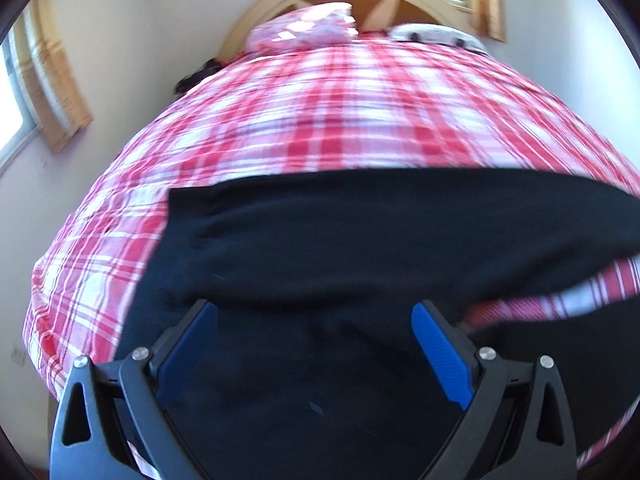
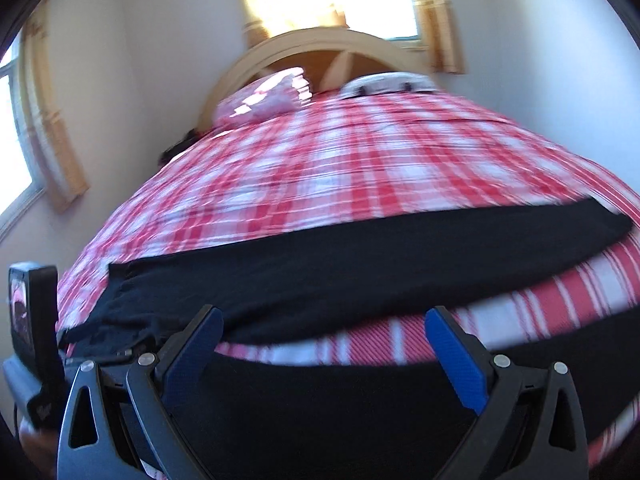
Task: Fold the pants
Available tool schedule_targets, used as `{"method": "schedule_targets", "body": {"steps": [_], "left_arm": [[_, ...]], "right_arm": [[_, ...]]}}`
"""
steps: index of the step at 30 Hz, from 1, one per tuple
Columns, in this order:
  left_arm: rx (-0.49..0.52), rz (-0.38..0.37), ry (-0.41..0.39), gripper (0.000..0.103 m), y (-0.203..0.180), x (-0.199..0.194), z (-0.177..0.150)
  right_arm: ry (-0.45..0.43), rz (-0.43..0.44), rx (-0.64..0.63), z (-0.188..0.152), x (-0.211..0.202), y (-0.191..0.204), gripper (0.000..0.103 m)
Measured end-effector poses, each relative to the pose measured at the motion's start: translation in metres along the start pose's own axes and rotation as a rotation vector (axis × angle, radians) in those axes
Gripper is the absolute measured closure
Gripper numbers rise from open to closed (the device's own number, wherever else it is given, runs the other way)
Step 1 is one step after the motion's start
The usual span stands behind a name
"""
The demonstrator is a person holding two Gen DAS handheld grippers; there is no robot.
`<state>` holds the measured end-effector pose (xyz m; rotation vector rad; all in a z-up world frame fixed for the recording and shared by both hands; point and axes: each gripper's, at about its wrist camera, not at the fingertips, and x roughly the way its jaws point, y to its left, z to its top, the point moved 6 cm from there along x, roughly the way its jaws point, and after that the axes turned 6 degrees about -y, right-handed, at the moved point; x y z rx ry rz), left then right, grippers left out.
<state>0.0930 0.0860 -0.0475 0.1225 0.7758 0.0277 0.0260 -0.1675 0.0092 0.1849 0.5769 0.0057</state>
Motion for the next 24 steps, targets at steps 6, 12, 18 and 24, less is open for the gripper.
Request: {"method": "schedule_targets", "body": {"steps": [6, 12, 18, 24], "left_arm": [[-0.099, 0.030, 0.055, 0.003, 0.035, 0.032, 0.013], [-0.120, 0.057, 0.109, 0.003, 0.044, 0.060, 0.008], [-0.132, 0.043, 0.131, 0.002, 0.049, 0.078, 0.000], [-0.133, 0.043, 0.104, 0.000, 0.048, 0.082, 0.000]], "right_arm": [[0.137, 0.169, -0.195, 0.031, 0.087, 0.042, 0.002], [0.226, 0.209, -0.393, 0.041, 0.167, 0.096, 0.002], [0.300, 0.209, -0.568, 0.025, 0.222, 0.121, 0.016], [0.411, 0.311, -0.502, 0.010, 0.244, 0.121, 0.064]]}}
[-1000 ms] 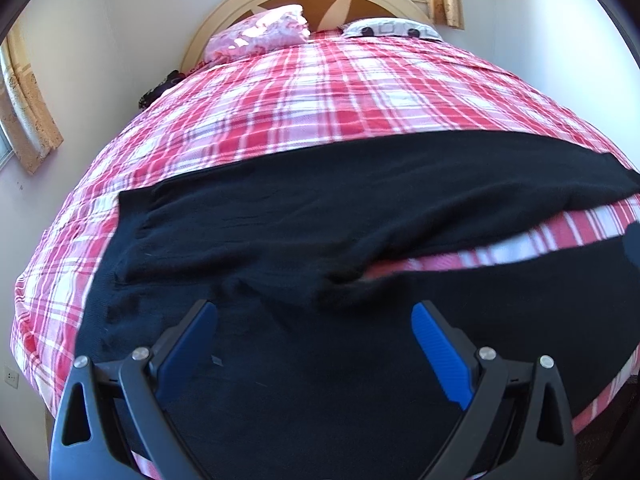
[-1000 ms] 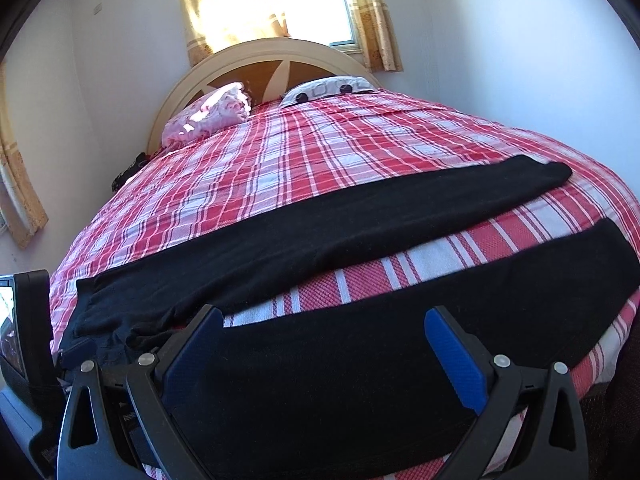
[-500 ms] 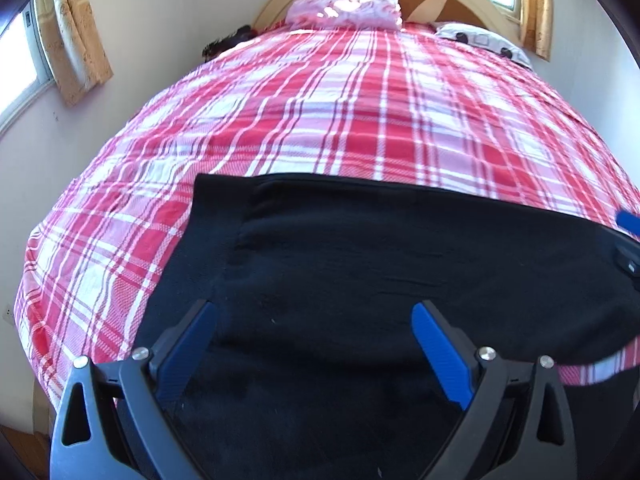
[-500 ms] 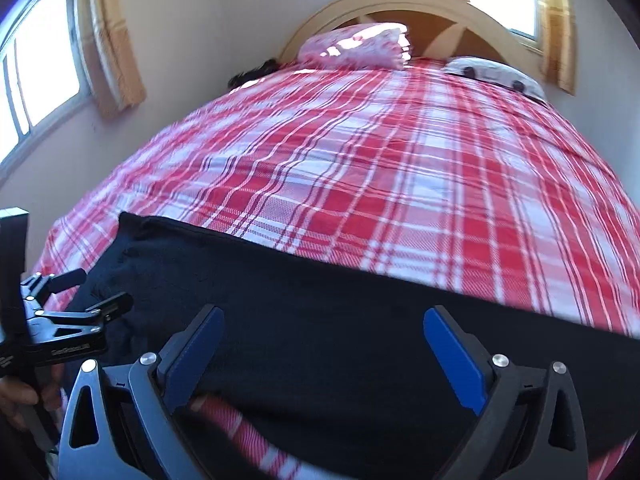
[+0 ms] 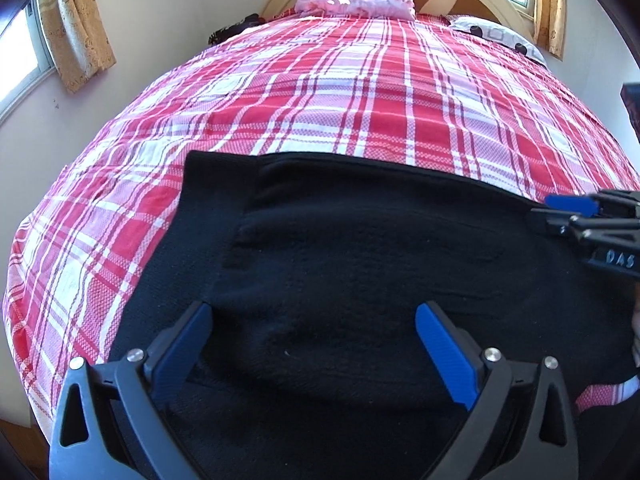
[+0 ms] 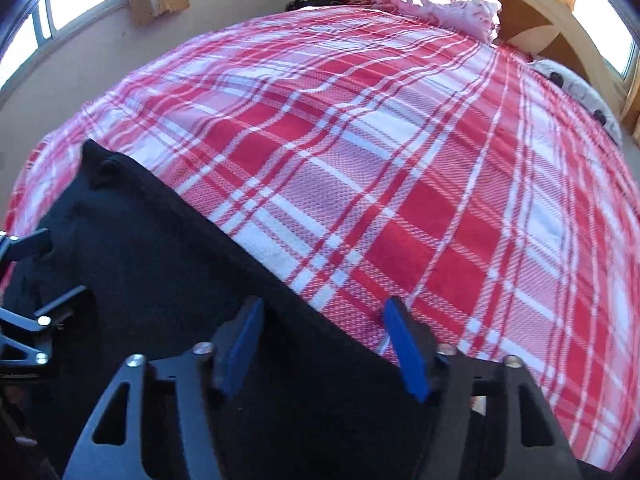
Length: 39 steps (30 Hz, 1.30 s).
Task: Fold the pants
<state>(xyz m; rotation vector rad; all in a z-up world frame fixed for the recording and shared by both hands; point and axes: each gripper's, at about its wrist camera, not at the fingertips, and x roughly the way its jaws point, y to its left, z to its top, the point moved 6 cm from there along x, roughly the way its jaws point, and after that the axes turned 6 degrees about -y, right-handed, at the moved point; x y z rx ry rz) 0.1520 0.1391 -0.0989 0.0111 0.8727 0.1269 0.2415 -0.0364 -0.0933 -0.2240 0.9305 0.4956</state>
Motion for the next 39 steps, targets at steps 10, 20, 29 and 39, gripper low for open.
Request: {"method": "schedule_targets", "body": {"steps": [10, 20, 29, 39], "left_arm": [[-0.015, -0.033, -0.069, 0.000, 0.033, -0.042, -0.006], [-0.068, -0.145, -0.148, 0.000, 0.071, -0.089, -0.033], [-0.099, -0.178, -0.144, 0.000, 0.084, -0.101, -0.045], [-0.231, -0.317, -0.054, 0.000, 0.084, -0.088, -0.064]], "right_arm": [[-0.115, 0.105, 0.045, -0.004, -0.070, 0.042, 0.099], [-0.256, 0.173, 0.010, -0.068, -0.168, 0.126, 0.099], [-0.215, 0.106, -0.083, -0.158, -0.149, 0.187, 0.099], [-0.222, 0.092, -0.016, -0.179, -0.139, 0.184, 0.099]]}}
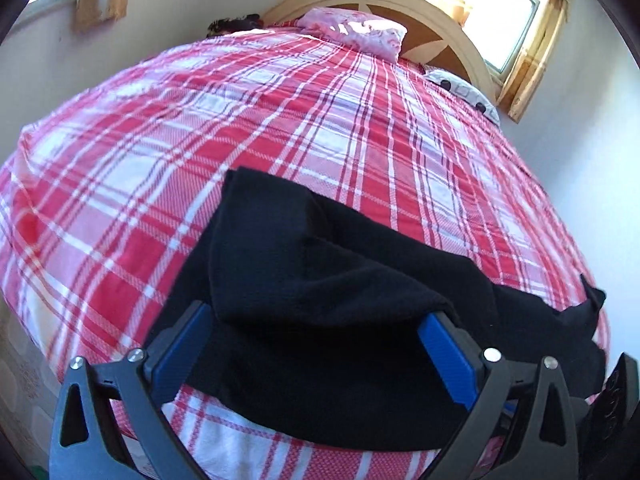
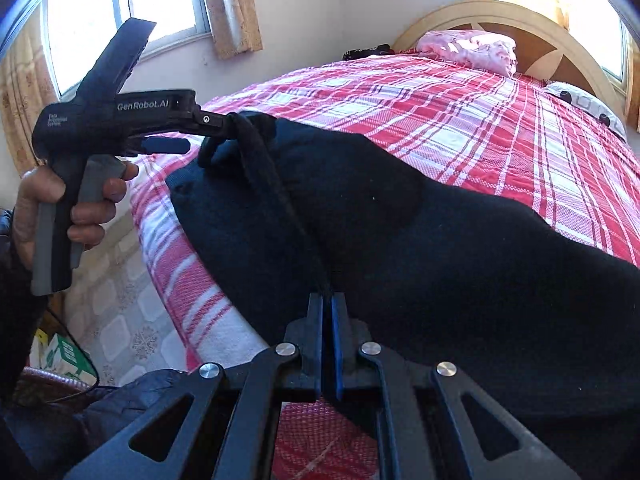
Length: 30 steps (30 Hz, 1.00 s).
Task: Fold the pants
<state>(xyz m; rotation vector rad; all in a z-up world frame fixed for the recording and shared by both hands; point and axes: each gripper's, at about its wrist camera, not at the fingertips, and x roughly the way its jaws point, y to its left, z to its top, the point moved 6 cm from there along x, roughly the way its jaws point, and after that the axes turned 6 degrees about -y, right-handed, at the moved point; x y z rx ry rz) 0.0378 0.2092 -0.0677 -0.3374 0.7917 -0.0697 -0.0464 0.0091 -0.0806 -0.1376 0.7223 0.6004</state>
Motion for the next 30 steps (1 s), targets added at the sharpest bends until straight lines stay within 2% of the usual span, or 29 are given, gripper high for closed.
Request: {"method": "schedule_targets", "body": {"steps": [3, 8, 10, 12, 15, 16, 21, 22, 23, 24, 28, 30], "left_arm": [[-0.027, -0.013, -0.039, 0.000, 0.007, -0.009, 0.003], [-0.100, -0.042, -0.114, 0.000, 0.022, -0.022, 0.017], [-0.158, -0.082, -0.108, 0.000, 0.026, -0.018, 0.021], [-0.199, -0.089, -0.089, 0.000, 0.027, -0.014, 0.019], [-0.176, -0.042, -0.044, 0.001, 0.022, -0.016, 0.008], [-0.155, -0.048, -0.041, 0.001, 0.019, -0.020, 0.002], [-0.095, -0.115, -0.044, 0.002, -0.004, -0.033, -0.014], [-0.093, -0.127, -0.048, 0.004, -0.007, -0.031, -0.014], [-0.096, -0.136, -0.045, 0.011, -0.009, -0.028, -0.013], [-0.115, -0.159, -0.030, 0.016, -0.012, -0.023, -0.012], [-0.250, -0.284, 0.011, 0.017, -0.021, -0.015, -0.010], [-0.265, -0.304, 0.027, 0.017, -0.026, -0.011, -0.011]], "right_arm": [[0.000, -0.014, -0.024, 0.000, 0.002, 0.001, 0.099], [-0.002, 0.006, 0.028, 0.001, 0.003, -0.007, 0.099], [-0.002, 0.012, 0.040, 0.001, 0.005, -0.007, 0.098], [-0.003, 0.009, 0.038, 0.001, 0.005, -0.007, 0.098], [-0.001, 0.004, 0.036, 0.001, 0.005, -0.006, 0.098], [-0.001, 0.003, 0.037, 0.002, 0.005, -0.006, 0.098], [-0.003, 0.005, 0.042, 0.001, 0.005, -0.007, 0.098], [-0.004, 0.006, 0.044, 0.001, 0.005, -0.008, 0.098], [-0.004, 0.006, 0.046, 0.002, 0.005, -0.008, 0.098], [-0.005, 0.006, 0.048, 0.002, 0.005, -0.008, 0.098], [-0.015, -0.001, 0.044, 0.002, -0.001, -0.006, 0.099], [-0.023, -0.008, 0.037, 0.003, -0.004, -0.004, 0.098]]}}
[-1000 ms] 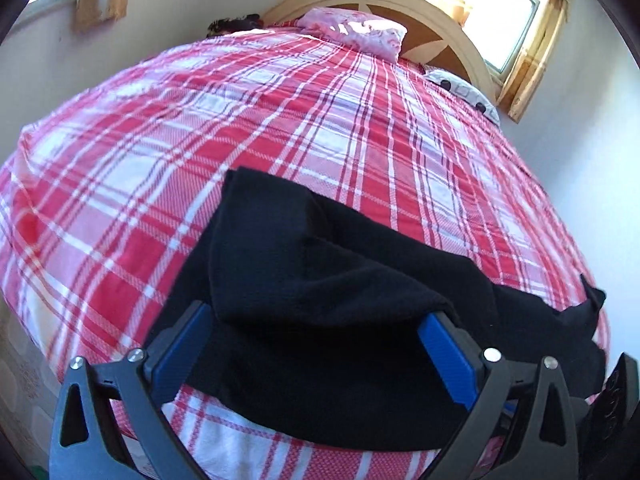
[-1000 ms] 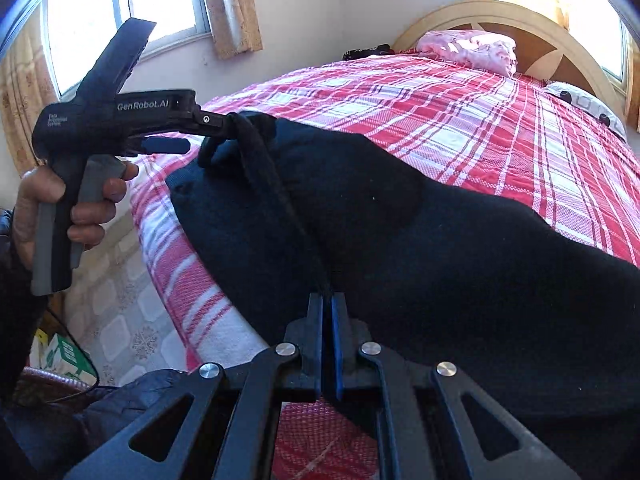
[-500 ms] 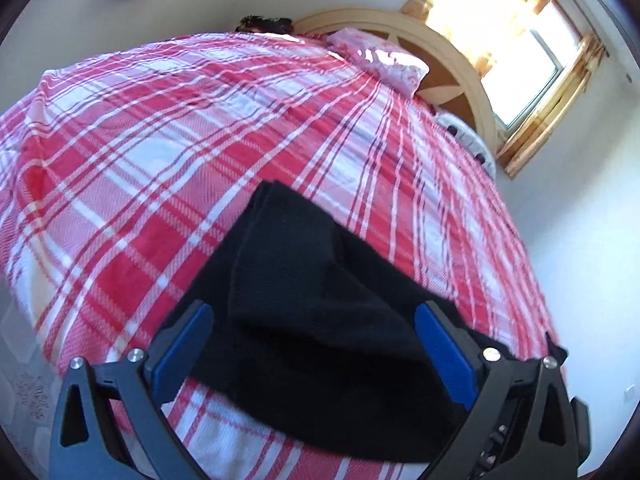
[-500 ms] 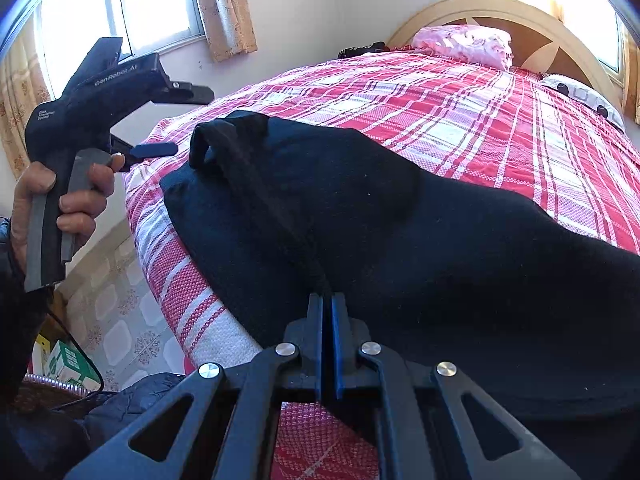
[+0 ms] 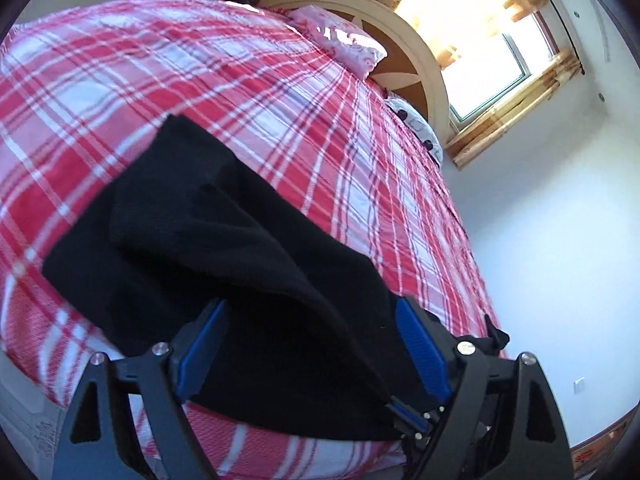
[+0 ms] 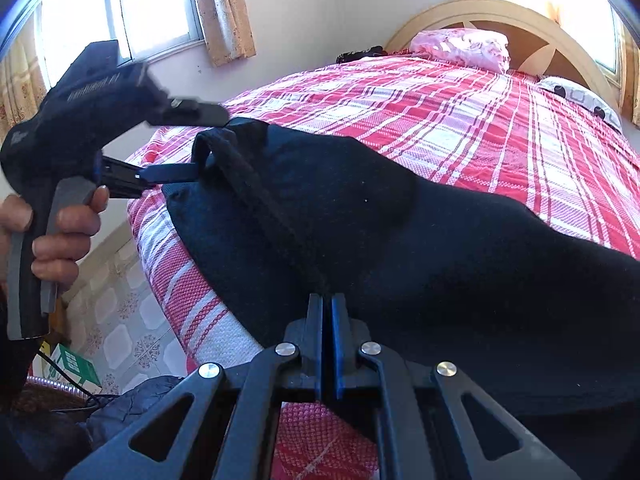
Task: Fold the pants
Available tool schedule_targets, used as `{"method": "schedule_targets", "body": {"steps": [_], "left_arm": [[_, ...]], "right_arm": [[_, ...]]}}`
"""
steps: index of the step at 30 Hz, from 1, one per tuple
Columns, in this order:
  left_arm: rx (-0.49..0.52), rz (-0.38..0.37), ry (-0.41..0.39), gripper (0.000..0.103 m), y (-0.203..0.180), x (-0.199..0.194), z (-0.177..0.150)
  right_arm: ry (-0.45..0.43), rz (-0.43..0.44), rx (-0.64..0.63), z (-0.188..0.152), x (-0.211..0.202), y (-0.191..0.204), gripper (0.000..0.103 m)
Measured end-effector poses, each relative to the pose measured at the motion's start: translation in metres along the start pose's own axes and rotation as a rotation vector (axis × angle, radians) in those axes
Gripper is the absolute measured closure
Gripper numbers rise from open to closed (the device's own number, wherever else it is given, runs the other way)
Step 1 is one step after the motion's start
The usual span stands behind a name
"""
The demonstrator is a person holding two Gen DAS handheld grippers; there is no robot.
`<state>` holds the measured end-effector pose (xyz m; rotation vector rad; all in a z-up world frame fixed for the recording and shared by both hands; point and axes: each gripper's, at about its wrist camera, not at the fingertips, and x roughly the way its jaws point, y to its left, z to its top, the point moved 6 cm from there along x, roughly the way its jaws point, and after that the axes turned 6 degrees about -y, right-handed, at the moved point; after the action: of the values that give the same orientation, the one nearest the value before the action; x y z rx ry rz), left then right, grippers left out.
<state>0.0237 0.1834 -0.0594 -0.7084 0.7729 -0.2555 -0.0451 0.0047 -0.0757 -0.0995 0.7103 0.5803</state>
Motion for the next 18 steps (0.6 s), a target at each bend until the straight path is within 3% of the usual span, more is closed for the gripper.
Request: {"method": "schedule_targets", "body": {"steps": [2, 5, 7, 9, 10, 11, 12, 15, 18], "left_arm": [[-0.022, 0.014, 0.005, 0.017, 0.004, 0.006, 0.000], [-0.113, 0.039, -0.048, 0.019, 0.026, 0.010, 0.016], [-0.222, 0.008, -0.085, 0.034, 0.041, 0.009, 0.028], [-0.303, -0.026, -0.124, 0.068, 0.053, 0.004, 0.036], [-0.304, -0.045, -0.137, 0.078, 0.054, 0.003, 0.037], [-0.280, -0.067, -0.152, 0.085, 0.053, 0.000, 0.039], [-0.232, -0.043, -0.159, 0.086, 0.050, -0.005, 0.040], [-0.038, 0.062, -0.200, 0.088, 0.035, -0.027, 0.038], [0.072, 0.153, -0.219, 0.088, 0.035, -0.041, 0.034]], "right_arm": [[-0.008, -0.006, -0.010, 0.001, -0.002, 0.001, 0.098], [-0.010, -0.005, -0.026, 0.000, -0.004, 0.005, 0.098], [-0.010, 0.001, -0.036, -0.001, -0.006, 0.007, 0.098], [-0.013, 0.001, -0.044, -0.001, -0.009, 0.008, 0.098], [-0.017, -0.004, -0.042, -0.001, -0.011, 0.007, 0.099], [-0.020, -0.009, -0.038, -0.001, -0.012, 0.006, 0.099], [-0.025, -0.008, -0.028, 0.000, -0.013, 0.005, 0.099], [-0.033, 0.018, -0.037, 0.005, -0.022, 0.013, 0.098], [-0.030, 0.040, -0.082, 0.004, -0.029, 0.026, 0.098]]}}
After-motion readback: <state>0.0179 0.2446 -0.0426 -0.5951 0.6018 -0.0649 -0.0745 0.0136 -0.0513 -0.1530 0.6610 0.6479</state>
